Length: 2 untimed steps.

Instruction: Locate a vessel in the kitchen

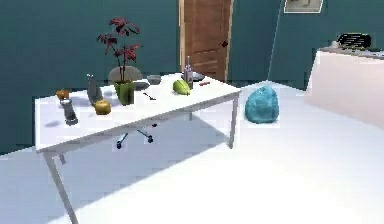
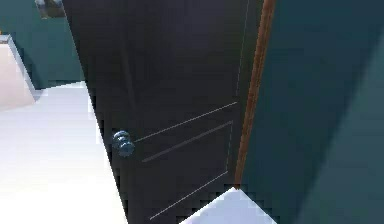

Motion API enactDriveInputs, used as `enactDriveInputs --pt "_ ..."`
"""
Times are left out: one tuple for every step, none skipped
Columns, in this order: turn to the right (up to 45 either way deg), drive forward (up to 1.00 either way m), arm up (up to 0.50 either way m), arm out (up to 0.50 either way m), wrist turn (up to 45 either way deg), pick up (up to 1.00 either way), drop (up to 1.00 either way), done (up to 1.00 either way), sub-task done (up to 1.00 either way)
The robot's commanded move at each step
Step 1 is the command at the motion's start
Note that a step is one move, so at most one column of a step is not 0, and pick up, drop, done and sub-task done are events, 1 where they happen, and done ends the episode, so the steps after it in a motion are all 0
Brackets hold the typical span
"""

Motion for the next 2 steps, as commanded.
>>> enactDriveInputs --pt "6.0 0.00 0.00 0.00 0.0 0.00 0.00 0.00 0.00" --pt "0.0 0.65 0.00 0.00 0.0 0.00 0.00 0.00 0.00"
